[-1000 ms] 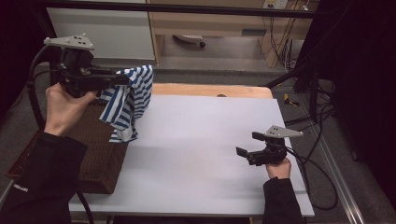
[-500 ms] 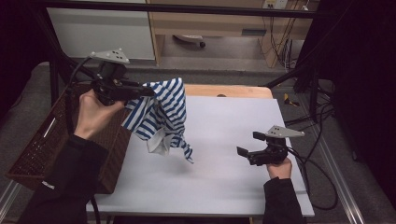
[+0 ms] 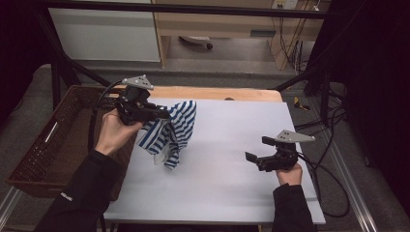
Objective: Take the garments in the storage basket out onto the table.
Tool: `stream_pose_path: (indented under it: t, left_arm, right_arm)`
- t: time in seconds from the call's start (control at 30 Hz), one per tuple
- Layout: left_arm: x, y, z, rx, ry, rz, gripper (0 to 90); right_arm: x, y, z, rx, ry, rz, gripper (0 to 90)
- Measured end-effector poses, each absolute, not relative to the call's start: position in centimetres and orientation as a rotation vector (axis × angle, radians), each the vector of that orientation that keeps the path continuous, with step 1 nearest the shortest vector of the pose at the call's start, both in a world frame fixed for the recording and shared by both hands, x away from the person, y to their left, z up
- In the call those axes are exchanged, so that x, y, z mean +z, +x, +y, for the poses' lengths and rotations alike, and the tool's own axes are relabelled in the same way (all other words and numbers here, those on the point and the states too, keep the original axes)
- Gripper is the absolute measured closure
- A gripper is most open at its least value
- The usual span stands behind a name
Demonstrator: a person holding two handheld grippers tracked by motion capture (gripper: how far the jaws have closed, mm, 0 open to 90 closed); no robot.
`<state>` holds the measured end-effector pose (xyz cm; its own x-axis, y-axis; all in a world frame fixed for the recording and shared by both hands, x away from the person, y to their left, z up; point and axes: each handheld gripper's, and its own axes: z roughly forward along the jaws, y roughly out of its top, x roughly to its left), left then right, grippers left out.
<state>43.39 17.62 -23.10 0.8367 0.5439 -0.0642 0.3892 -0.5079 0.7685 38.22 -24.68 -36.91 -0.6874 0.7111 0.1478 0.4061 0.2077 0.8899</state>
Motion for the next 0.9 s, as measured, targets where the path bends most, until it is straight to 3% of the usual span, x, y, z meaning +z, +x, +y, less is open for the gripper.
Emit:
stream_pose_path:
  t: [0.57, 0.63, 0.73, 0.9]
  left_arm:
    - [-29.6, 43.1, 15.8, 0.173, 2.272, 0.699, 76.2]
    - [-30.2, 43.0, 15.9, 0.171, 2.273, 0.702, 69.5]
    - [-30.3, 42.8, 16.2, 0.160, 2.257, 0.719, 50.1]
    - [-29.9, 42.2, 17.1, 0.223, 2.240, 0.733, 26.0]
  right_arm:
    - [-37.0, 38.3, -24.6, 1.462, 1.058, 2.200, 4.3]
    - [-37.0, 38.2, -24.6, 1.461, 1.058, 2.201, 4.3]
    - [-37.0, 38.2, -24.6, 1.466, 1.057, 2.199, 4.3]
    - [-37.0, 38.2, -24.6, 1.466, 1.055, 2.202, 4.3]
